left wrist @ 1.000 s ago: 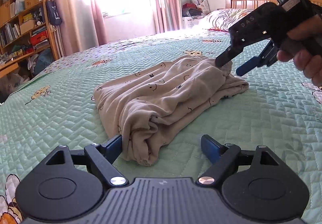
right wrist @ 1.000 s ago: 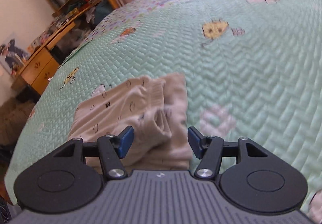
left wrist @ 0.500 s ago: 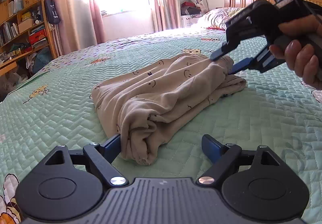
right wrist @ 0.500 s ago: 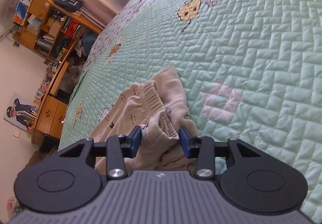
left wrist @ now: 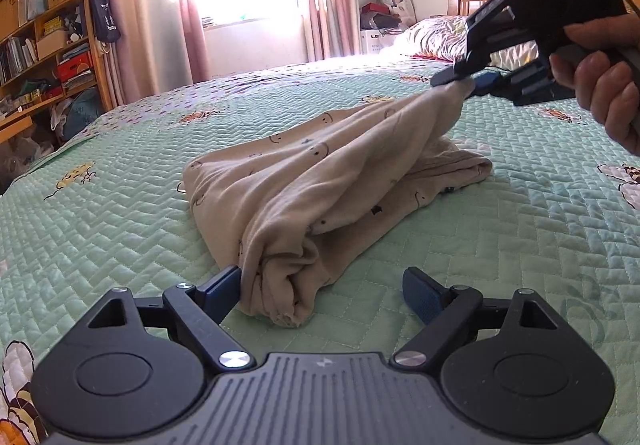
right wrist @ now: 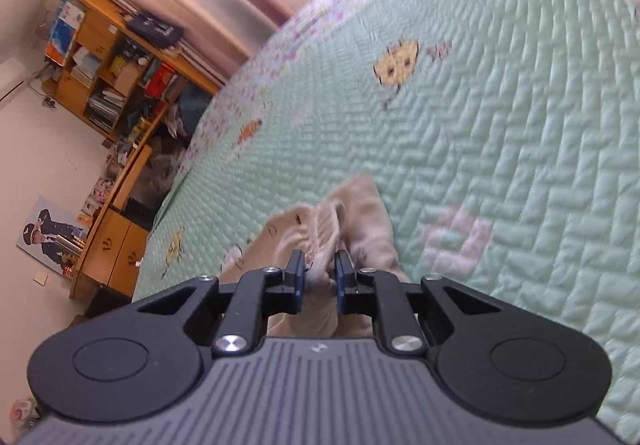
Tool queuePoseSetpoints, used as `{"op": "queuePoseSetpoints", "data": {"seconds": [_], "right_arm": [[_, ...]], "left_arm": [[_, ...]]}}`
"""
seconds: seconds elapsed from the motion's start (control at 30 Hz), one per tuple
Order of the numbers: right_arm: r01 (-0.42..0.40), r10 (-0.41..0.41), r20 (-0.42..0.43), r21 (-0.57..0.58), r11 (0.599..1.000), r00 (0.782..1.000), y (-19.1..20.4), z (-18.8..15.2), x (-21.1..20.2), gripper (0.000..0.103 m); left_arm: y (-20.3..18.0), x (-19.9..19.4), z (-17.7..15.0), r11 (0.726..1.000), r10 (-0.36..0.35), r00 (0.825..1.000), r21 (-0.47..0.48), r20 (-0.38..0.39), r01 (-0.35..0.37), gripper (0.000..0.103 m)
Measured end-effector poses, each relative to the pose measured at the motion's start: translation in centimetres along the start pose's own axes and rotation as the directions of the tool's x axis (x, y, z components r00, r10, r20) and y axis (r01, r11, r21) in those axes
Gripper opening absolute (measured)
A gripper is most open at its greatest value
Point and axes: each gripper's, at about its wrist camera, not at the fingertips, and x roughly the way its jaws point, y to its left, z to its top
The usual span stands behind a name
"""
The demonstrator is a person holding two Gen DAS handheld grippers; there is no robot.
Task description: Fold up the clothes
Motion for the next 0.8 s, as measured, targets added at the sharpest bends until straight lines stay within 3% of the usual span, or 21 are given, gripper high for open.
{"op": "queuePoseSetpoints", "data": {"seconds": [0.07, 0.17, 0.27, 0.3, 0.33, 0.4, 0.47, 0.57, 0.7, 0.77, 0.8], "right_arm": [[0.010, -0.010, 0.009, -0.020, 1.000, 1.000, -0.6, 0.3, -0.1, 0.016], [0.095, -0.096, -0.090, -0.016, 0.995, 0.991, -3.1, -1.0, 1.7, 0.020], [0.028, -0.025, -0.038, 0.069, 0.997, 0.999, -4.5, -2.0, 0.7, 0.041], [0.011, -0.011, -0.010, 0.081, 0.997, 1.000, -4.5, -2.0, 0.2, 0.055], [0.006, -0.008, 0.027, 0.064, 0.998, 1.000, -3.9, -1.7, -0.5, 0.059], [0.026, -0.020, 0.107, -0.048, 0.999, 0.994, -1.8, -1.1, -1.7, 0.060], [-0.027, 0.053, 0.155, -0.166, 0.986, 0.986, 0.4, -0.3, -2.4, 0.060], [-0.087, 0.105, 0.068, -0.229, 0.970, 0.992, 2.7, 0.9, 0.4, 0.059], [-0.070, 0.053, -0.089, -0.200, 0.977, 0.995, 1.9, 2.2, 7.0, 0.058], [0.007, -0.029, -0.111, -0.194, 0.981, 0.993, 0.6, 2.7, 9.5, 0.041], [0.025, -0.044, -0.092, -0.199, 0.980, 0.995, -0.1, 3.3, 9.9, 0.026]], "left_arm": [[0.0, 0.0, 0.0, 1.000, 0.001, 1.000, 0.004, 0.000, -0.001, 0.088], [0.0, 0.0, 0.0, 1.000, 0.000, 1.000, 0.003, 0.001, 0.000, 0.088], [0.2, 0.0, 0.0, 1.000, -0.001, 1.000, -0.002, -0.001, 0.001, 0.089], [0.2, 0.0, 0.1, 1.000, -0.001, 1.000, -0.002, -0.002, 0.001, 0.089], [0.2, 0.0, 0.1, 1.000, -0.002, 1.000, -0.002, -0.003, 0.002, 0.089], [0.2, -0.1, 0.1, 1.000, -0.002, 1.000, -0.002, -0.004, 0.002, 0.089], [0.1, 0.0, 0.1, 1.000, -0.001, 1.000, 0.000, -0.005, 0.001, 0.090], [0.0, 0.1, 0.1, 1.000, -0.001, 1.000, 0.002, -0.007, 0.001, 0.090], [0.1, 0.1, 0.0, 1.000, -0.005, 1.000, -0.006, -0.009, 0.005, 0.092], [0.3, 0.1, 0.0, 1.000, -0.011, 1.000, -0.017, -0.011, 0.011, 0.092], [0.4, 0.2, 0.0, 1.000, -0.015, 1.000, -0.022, -0.012, 0.015, 0.092]]}}
